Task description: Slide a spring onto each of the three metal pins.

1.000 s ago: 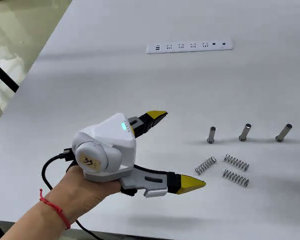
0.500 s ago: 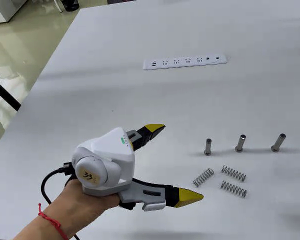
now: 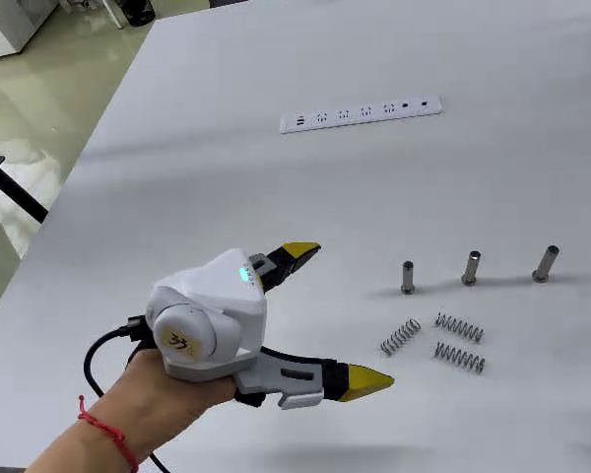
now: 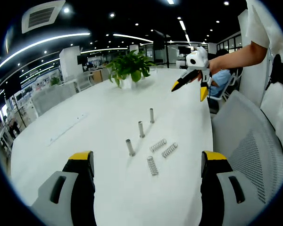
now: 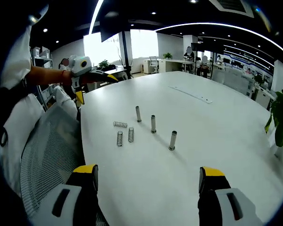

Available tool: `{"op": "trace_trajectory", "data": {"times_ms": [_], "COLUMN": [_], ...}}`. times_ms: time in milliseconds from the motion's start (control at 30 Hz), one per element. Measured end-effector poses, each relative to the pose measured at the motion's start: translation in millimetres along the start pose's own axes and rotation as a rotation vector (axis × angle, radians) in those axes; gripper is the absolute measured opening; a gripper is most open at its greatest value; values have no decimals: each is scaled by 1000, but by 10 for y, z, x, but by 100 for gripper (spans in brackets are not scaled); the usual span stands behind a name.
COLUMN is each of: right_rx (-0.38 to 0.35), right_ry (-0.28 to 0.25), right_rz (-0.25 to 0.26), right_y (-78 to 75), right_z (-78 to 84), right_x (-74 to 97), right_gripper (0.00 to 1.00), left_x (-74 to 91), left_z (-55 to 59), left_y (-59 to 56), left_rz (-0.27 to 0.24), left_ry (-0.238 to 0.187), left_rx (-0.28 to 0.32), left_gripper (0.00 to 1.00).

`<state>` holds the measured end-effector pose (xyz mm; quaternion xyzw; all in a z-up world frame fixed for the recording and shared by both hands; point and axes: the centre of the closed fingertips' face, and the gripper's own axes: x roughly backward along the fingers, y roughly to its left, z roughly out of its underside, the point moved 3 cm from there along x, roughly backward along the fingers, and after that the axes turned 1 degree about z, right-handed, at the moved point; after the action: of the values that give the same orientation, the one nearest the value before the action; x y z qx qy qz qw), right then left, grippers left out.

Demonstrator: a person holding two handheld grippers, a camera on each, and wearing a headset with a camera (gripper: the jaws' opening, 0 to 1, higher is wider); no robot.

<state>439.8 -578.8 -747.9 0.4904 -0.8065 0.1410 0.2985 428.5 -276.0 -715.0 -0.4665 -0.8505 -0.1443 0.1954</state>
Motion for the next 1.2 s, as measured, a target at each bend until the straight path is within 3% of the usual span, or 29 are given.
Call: {"op": "trace_trajectory", "data": {"times_ms": [267,533,600,700,800,867,1200], "right_rx": [24,34,32,29,26,22,13], "right_ry": [-57,-82,-90,-96,-102,-105,-99], "right_rz": [-7,-24,-23,-22,-18,-17,-15], "right_y": [28,74,72,81,75,67,75], "right_z": [47,64,66,56,50,58,95], "right_x": [-2,-6,-9,-13,-12,-10,2], "right_gripper": [99,99,99,99,99,99,98], "left_x": [-56,-164,-210,-278,-371,-419,-697], "left_z": [76,168,201,295,331,397,570], "left_y": [-8,-7,-9,-29,-45,-53,-89], "left_rz": [-6,-2,-6,-8,-5,-12,-16], "left_ry": [43,118,142,211,229,279,372], "left_rx": [1,34,51,95,83,113,157], "left_gripper": [90,81,75,66,55,49,30]}}
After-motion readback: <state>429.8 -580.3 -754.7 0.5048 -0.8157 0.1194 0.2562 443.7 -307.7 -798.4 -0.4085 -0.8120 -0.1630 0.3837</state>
